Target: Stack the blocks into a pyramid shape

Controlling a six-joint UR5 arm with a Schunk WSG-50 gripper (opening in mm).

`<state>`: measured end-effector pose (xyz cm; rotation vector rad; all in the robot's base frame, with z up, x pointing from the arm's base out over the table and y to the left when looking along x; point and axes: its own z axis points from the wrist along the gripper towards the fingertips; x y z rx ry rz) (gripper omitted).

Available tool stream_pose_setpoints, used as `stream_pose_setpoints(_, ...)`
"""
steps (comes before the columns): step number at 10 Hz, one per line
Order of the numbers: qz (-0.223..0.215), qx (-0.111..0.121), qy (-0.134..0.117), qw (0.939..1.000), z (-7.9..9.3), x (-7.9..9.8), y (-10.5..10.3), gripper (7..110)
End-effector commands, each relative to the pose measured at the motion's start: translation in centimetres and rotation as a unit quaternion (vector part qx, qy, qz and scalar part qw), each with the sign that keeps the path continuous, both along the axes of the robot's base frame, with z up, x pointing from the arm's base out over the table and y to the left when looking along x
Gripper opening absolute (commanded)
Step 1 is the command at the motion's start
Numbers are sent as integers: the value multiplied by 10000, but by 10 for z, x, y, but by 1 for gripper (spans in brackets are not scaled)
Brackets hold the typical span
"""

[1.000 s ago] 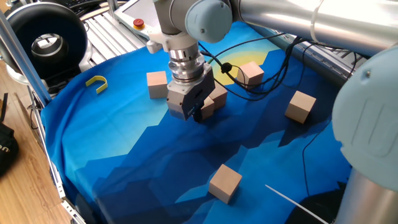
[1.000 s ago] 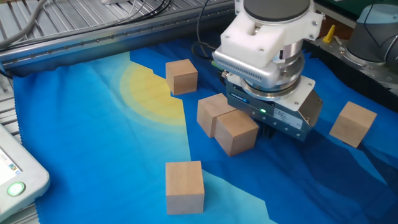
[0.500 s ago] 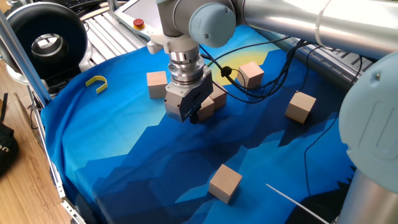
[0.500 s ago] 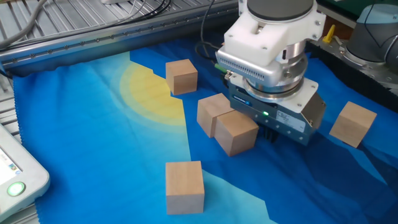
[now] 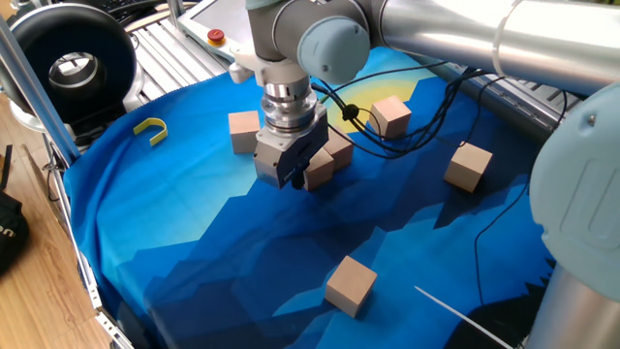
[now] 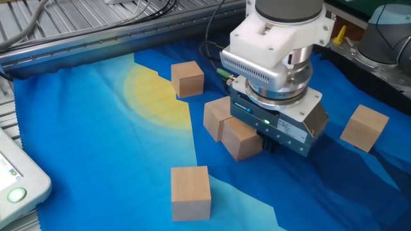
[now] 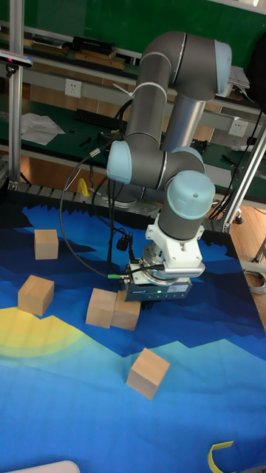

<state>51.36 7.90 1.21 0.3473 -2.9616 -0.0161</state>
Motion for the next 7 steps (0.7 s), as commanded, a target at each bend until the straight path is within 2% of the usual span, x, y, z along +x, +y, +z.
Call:
stream_pose_setpoints(1,8,-47,-12,10000,6,0,-4,7)
stream_pose_setpoints(4,47,-157,-49,9999,7,2,-9,7)
stream_pose_setpoints(7,48,-141,-65,9999,6,3,-9,7)
